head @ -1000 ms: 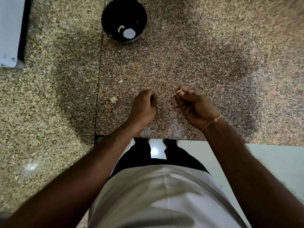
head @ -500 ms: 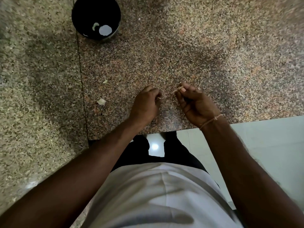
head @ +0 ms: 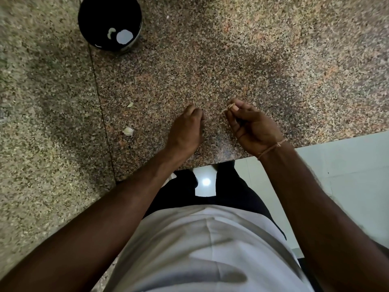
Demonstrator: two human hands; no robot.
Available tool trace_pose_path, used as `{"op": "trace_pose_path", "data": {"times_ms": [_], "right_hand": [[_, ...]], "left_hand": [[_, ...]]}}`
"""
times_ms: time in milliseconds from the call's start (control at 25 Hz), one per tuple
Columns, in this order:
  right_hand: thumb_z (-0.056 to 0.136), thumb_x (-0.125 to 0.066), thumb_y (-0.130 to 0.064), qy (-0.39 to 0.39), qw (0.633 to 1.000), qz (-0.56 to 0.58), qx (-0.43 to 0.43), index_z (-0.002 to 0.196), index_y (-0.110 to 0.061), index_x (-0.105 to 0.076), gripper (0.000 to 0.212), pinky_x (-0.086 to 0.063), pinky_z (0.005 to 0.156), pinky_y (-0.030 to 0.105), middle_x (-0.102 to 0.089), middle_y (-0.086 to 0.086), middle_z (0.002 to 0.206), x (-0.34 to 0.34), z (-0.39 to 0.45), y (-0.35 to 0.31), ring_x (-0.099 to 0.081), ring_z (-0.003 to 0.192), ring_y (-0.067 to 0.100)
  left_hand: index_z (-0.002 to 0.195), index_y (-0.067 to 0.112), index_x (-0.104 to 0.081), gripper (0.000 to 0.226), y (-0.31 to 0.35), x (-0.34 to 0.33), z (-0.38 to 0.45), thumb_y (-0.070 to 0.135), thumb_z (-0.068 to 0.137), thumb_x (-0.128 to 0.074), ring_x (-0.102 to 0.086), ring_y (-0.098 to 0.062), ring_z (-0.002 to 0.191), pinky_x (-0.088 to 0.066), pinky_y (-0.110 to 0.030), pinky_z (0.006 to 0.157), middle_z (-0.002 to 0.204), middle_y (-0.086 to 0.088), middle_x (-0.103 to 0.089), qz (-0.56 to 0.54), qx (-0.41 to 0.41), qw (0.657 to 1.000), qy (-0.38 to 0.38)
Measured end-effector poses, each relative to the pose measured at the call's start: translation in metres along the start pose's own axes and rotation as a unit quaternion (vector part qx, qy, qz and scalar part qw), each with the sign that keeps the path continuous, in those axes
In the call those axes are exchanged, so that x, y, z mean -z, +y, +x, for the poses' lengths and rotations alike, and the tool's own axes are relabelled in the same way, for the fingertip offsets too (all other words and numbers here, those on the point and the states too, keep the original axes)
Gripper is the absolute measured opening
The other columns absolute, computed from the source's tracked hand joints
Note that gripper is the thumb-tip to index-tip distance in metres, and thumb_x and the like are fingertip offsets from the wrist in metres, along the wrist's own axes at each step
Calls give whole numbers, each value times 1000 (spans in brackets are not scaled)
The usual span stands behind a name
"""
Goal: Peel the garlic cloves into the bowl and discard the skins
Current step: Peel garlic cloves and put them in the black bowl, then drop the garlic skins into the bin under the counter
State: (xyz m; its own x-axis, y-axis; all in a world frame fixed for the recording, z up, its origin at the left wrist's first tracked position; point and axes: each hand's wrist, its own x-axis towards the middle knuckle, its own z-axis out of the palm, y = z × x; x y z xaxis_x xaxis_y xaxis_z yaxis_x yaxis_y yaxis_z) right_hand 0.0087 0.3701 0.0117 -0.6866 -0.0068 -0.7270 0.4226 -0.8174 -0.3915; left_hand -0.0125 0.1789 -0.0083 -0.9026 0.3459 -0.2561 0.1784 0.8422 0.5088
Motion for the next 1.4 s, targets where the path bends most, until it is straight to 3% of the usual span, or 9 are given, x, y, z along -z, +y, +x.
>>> {"op": "trace_pose_path", "data": {"times_ms": [160, 240, 400, 560, 840, 960, 1120, 1240, 1400], "right_hand": [[95, -56, 12, -17, 1000, 0, -7, 102, -1, -71, 21, -61, 77, 23, -71, 9, 85, -3, -1, 4, -73, 81, 17], [95, -55, 12, -17, 1000, 0, -9, 102, -1, -70, 21, -61, 78, 23, -71, 8, 85, -6, 0, 6, -73, 81, 17], [94, -56, 11, -33, 999, -14, -23, 95, -3, -75, 24, -61, 78, 22, -70, 7, 86, -11, -5, 16, -71, 85, 17], [92, -57, 9, -70, 992, -68, -78, 97, -3, -75, 22, -61, 79, 22, -72, 4, 89, -13, -11, 12, -73, 84, 14], [79, -64, 6, -184, 941, -216, -182, 87, -7, -77, 20, -60, 81, 24, -62, 0, 94, -20, -26, -7, -70, 88, 11], [93, -54, 9, -222, 895, -299, -245, 97, -5, -67, 20, -60, 81, 23, -66, 0, 91, -23, -42, 14, -70, 88, 12], [97, -50, 11, -251, 816, -420, -307, 86, -7, -80, 38, -60, 79, 19, -75, 5, 87, -16, -77, 72, -75, 82, 14], [88, -60, 9, -279, 752, -480, -354, 93, -5, -75, 21, -60, 81, 21, -73, 8, 96, -2, -112, 129, -73, 93, 17], [74, -64, 7, -320, 643, -541, -437, 92, -3, -75, 23, -59, 91, 25, -74, 10, 95, 38, -179, 213, -72, 95, 19]], "left_hand": [[105, 7, -60, 10, -4, 1, -3, 16, 105, -59, -49, -14, 90, -35, -26, 68, 108, -4, -53, -71, 6, 997, 22], [104, 9, -62, 10, -9, 5, -3, 18, 106, -59, -59, -16, 91, -49, -20, 71, 106, -4, -61, -169, 50, 984, 37], [103, 17, -66, 8, -20, 15, -7, 23, 106, -61, -74, -20, 77, -57, -27, 66, 85, 0, -73, -397, 157, 903, 49], [94, 13, -67, 12, -3, 13, -33, 13, 105, -63, -69, -4, 64, -57, -20, 60, 70, 7, -72, -484, 198, 846, 107], [95, 7, -68, 12, 56, -20, -93, 15, 104, -65, -66, -17, 67, -56, -26, 61, 72, -4, -69, -619, 257, 687, 281], [85, 8, -63, 20, 70, -32, -133, 9, 105, -61, -61, -20, 64, -52, -30, 64, 67, -7, -64, -622, 289, 626, 371], [86, 8, -62, 20, 80, -62, -209, 5, 105, -58, -57, -19, 60, -51, -27, 61, 69, -15, -61, -640, 304, 531, 465], [93, 6, -61, 11, 90, -92, -279, 4, 104, -59, -59, -19, 61, -52, -27, 62, 70, -15, -60, -636, 337, 432, 544], [95, 5, -62, 9, 118, -150, -392, 4, 103, -61, -58, -21, 63, -53, -26, 61, 70, -15, -60, -608, 377, 297, 632]]}}
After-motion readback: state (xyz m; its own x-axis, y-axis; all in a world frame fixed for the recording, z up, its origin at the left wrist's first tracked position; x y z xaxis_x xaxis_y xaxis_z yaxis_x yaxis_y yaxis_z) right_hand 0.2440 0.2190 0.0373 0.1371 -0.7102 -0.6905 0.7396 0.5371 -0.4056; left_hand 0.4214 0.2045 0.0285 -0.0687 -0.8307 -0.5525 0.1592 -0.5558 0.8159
